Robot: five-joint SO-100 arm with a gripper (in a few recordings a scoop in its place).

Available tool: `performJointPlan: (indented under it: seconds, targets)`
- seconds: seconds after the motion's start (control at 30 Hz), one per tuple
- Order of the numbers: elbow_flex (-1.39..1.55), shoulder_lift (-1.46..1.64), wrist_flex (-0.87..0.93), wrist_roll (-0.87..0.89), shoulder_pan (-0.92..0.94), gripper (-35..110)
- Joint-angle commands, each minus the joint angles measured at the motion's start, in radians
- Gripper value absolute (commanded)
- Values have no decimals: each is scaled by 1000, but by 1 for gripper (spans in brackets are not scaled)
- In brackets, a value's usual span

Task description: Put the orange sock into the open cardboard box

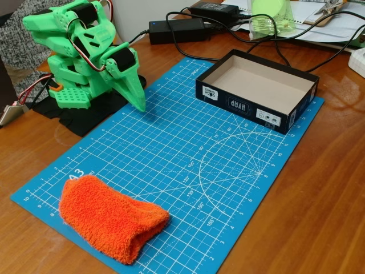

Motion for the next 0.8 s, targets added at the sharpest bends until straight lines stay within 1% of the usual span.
performJointPlan:
  seconds: [0.0,0.77]
  targets:
    - [12,14,-3,6,15,0]
    - [12,14,-3,14,25,0]
